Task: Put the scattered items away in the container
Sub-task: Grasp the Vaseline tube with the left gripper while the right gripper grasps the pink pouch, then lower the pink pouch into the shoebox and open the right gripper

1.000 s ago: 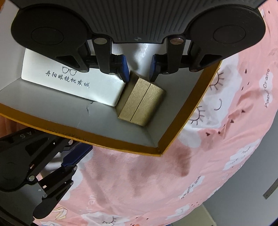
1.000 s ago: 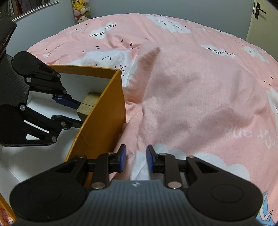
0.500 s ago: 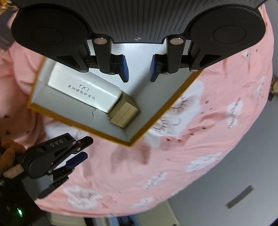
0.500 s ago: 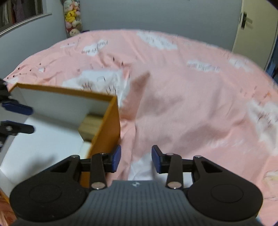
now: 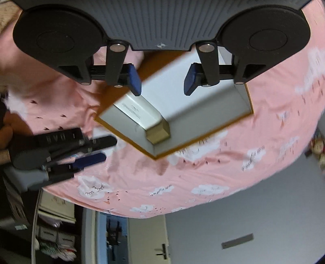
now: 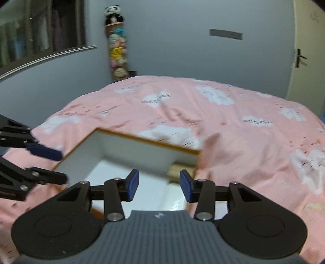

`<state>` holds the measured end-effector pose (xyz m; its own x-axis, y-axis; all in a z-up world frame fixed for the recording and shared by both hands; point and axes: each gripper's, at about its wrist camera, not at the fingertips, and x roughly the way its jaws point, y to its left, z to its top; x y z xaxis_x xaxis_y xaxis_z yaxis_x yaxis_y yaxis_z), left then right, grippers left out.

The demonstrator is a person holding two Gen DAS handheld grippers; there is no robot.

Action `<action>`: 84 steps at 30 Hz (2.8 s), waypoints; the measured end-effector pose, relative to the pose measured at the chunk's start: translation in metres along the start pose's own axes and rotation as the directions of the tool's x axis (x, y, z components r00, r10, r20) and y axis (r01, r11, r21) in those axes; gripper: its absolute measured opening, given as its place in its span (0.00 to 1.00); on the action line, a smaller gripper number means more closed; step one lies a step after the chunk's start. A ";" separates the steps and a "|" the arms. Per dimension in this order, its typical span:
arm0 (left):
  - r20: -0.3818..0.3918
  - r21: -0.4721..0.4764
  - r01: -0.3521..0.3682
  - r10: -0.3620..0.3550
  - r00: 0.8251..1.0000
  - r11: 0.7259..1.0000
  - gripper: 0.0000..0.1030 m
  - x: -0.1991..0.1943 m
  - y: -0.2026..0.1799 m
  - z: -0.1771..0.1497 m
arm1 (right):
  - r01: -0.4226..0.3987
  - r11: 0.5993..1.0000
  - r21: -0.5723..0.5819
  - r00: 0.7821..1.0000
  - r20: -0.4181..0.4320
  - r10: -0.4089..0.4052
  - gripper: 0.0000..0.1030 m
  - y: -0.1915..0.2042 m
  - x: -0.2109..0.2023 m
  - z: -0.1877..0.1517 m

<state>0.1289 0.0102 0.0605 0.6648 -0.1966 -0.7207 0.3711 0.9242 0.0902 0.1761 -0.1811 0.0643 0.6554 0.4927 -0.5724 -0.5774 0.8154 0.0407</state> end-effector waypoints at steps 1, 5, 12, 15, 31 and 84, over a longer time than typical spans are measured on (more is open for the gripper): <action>-0.005 -0.027 0.003 -0.003 1.000 1.000 0.53 -0.003 -0.002 -0.010 | -0.018 1.000 -0.001 1.000 -0.010 0.018 0.46 0.009 -0.004 -0.008; -0.037 -0.144 0.039 -0.045 0.998 0.989 0.52 -0.006 -0.006 -0.049 | -0.094 0.996 0.006 0.993 -0.067 0.094 0.45 0.036 -0.013 -0.039; -0.087 -0.323 0.068 -0.102 0.991 0.944 0.48 0.012 -0.008 -0.104 | -0.146 0.989 0.018 0.968 -0.205 0.147 0.42 0.066 -0.010 -0.092; -0.087 -0.360 0.068 -0.105 0.991 0.931 0.48 0.019 -0.008 -0.113 | -0.111 0.994 -0.021 0.964 -0.245 0.102 0.42 0.074 -0.004 -0.109; -0.065 -0.372 0.137 -0.173 0.983 0.918 0.33 0.038 -0.021 -0.123 | -0.067 0.994 -0.084 0.954 -0.299 0.039 0.41 0.079 0.027 -0.126; 0.199 -0.316 -0.053 0.121 0.973 0.947 0.19 -0.008 0.062 0.003 | -0.221 0.967 0.129 0.974 -0.031 0.226 0.21 0.030 0.043 0.033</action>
<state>0.1483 0.0685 0.0742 0.8202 -0.1447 -0.5534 0.1116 0.9894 -0.0933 0.2026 -0.1257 0.0679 0.4922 0.6547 -0.5738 -0.6400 0.7189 0.2713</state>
